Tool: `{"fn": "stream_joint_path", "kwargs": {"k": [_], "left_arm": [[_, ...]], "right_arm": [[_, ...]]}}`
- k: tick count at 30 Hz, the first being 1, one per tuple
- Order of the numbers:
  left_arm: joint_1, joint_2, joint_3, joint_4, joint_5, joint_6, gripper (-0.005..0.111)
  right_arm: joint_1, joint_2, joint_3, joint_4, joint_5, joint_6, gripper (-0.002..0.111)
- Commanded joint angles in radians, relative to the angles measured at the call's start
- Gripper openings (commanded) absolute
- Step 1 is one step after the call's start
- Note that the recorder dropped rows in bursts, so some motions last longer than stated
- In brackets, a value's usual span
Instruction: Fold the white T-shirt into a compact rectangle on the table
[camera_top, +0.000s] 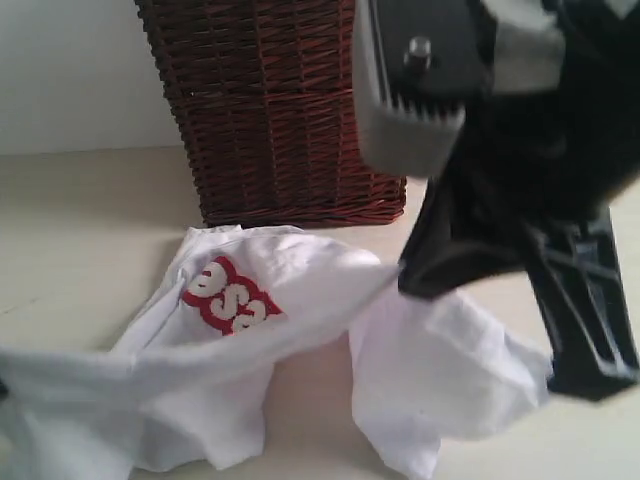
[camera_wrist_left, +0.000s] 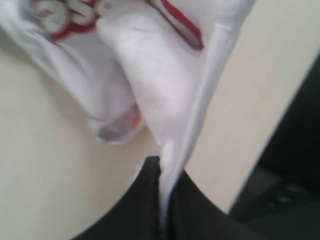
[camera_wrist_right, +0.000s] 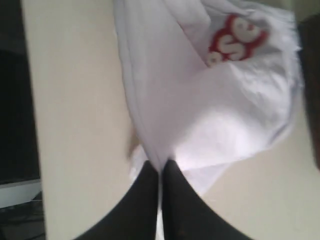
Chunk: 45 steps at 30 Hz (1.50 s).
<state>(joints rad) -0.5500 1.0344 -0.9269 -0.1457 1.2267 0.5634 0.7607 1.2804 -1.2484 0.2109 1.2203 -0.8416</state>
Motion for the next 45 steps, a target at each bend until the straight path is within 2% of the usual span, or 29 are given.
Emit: {"fn": "stream_joint_path", "kwargs": {"k": [1,5,10,12,13,14,15,16,17,19,20,21,23,24,25,26,28,30,34,35,40,43,45], "left_arm": [[-0.016,-0.052,0.149,-0.258,-0.006,0.06,0.0],[-0.084,-0.09,0.187,-0.285,-0.006,0.107,0.0],[-0.096,-0.091,0.187,-0.338,-0.006,0.102,0.001],[-0.097,-0.091,0.187,-0.323,-0.006,0.107,0.013],[-0.097,-0.091,0.187,-0.306,-0.006,0.107,0.029],[-0.097,-0.091,0.187,-0.293,-0.006,0.107,0.038],[-0.097,-0.091,0.183,-0.244,-0.026,0.08,0.053],[-0.097,-0.091,0.18,-0.207,-0.049,0.06,0.06],[-0.097,-0.091,0.174,-0.155,-0.105,0.014,0.067],[-0.098,-0.093,0.162,-0.161,-0.106,-0.014,0.074],[-0.098,-0.1,0.15,-0.172,-0.126,-0.014,0.074],[-0.098,-0.103,0.145,-0.172,-0.167,-0.014,0.074],[-0.098,-0.107,0.158,-0.135,-0.321,-0.155,0.072],[-0.098,-0.081,0.182,-0.074,-0.481,-0.287,0.062],[-0.098,-0.052,0.184,-0.031,-0.541,-0.37,0.054],[-0.098,0.026,0.184,0.034,-0.558,-0.471,0.039],[-0.098,0.133,0.188,0.037,-0.513,-0.491,0.028],[-0.098,0.24,0.205,0.037,-0.485,-0.518,0.029],[-0.098,0.397,0.254,0.035,-0.518,-0.544,0.049],[-0.098,0.42,0.261,0.035,-0.538,-0.544,0.051],[-0.098,0.519,0.276,-0.007,-0.668,-0.571,0.051],[-0.098,0.586,0.277,-0.014,-0.702,-0.563,0.051],[-0.086,0.63,0.277,0.016,-0.703,-0.563,0.046]], "right_arm": [[0.088,-0.044,0.147,0.064,0.001,0.01,0.0],[0.164,-0.056,0.27,0.162,0.001,0.015,0.0],[0.202,-0.026,0.417,0.174,0.001,0.026,0.0],[0.205,0.001,0.465,0.14,0.001,0.04,0.0],[0.205,0.014,0.46,0.096,0.001,0.084,0.001],[0.205,0.016,0.447,0.078,0.001,0.101,0.004],[0.205,0.012,0.413,0.074,0.001,0.114,0.012],[0.205,0.011,0.391,0.063,0.001,0.12,0.018],[0.205,0.011,0.353,0.055,0.001,0.175,0.031],[0.205,0.011,0.309,0.061,0.001,0.201,0.056],[0.205,0.011,0.292,0.036,-0.008,0.24,0.063],[0.205,0.011,0.29,0.002,-0.045,0.268,0.064],[0.205,0.013,0.297,-0.164,-0.246,0.422,0.062],[0.2,0.028,0.301,-0.346,-0.356,0.651,0.061],[0.192,0.042,0.301,-0.447,-0.387,0.761,0.061],[0.178,0.068,0.301,-0.599,-0.406,0.978,0.06],[0.168,0.085,0.301,-0.68,-0.378,1.073,0.058],[0.167,0.092,0.301,-0.671,-0.362,1.076,0.058],[0.167,0.092,0.301,-0.609,-0.358,1.044,0.058],[0.167,0.092,0.301,-0.608,-0.356,1.044,0.058],[0.167,0.092,0.301,-0.582,-0.353,1.036,0.058],[0.167,0.092,0.301,-0.57,-0.353,1.026,0.058],[0.167,0.092,0.301,-0.57,-0.353,1.026,0.058]]}}
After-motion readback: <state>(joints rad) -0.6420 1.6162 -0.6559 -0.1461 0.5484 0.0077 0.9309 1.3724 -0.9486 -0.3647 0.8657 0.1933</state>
